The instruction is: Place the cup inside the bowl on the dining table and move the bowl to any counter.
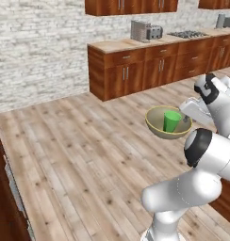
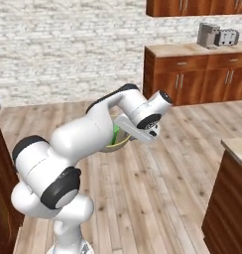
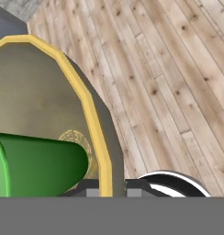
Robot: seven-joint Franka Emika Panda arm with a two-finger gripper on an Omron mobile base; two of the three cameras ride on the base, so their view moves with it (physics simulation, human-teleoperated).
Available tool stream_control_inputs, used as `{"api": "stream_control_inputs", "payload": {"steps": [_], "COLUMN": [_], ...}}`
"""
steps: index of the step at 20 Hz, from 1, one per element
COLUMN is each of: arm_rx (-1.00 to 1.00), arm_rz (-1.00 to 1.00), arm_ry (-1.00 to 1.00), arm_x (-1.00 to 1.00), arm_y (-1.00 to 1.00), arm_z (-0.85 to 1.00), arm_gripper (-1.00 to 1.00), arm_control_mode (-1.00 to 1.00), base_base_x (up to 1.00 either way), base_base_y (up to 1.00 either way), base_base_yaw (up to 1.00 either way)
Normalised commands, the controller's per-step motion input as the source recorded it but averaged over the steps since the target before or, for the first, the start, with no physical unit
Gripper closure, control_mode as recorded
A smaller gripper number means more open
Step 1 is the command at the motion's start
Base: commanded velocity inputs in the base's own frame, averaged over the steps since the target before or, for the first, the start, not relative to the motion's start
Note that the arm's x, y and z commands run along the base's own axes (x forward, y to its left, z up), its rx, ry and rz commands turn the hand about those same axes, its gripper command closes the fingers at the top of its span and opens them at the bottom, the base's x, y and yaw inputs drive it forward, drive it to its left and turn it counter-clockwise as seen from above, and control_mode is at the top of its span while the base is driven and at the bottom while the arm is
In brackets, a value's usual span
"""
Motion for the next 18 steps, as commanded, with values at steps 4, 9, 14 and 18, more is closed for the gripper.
{"api": "stream_control_inputs", "payload": {"steps": [4,9,14,18], "arm_rx": [0.00,0.00,0.00,0.00], "arm_rz": [0.00,0.00,0.00,0.00], "arm_ry": [0.00,0.00,0.00,0.00], "arm_x": [0.00,0.00,0.00,0.00], "arm_y": [0.00,0.00,0.00,0.00], "arm_z": [0.00,0.00,0.00,0.00], "arm_gripper": [1.00,1.00,1.00,1.00], "arm_control_mode": [1.00,1.00,1.00,1.00], "base_base_x": [1.00,1.00,1.00,1.00], "base_base_y": [0.47,0.50,0.50,0.48], "base_base_yaw": [0.00,0.00,0.00,0.00]}}
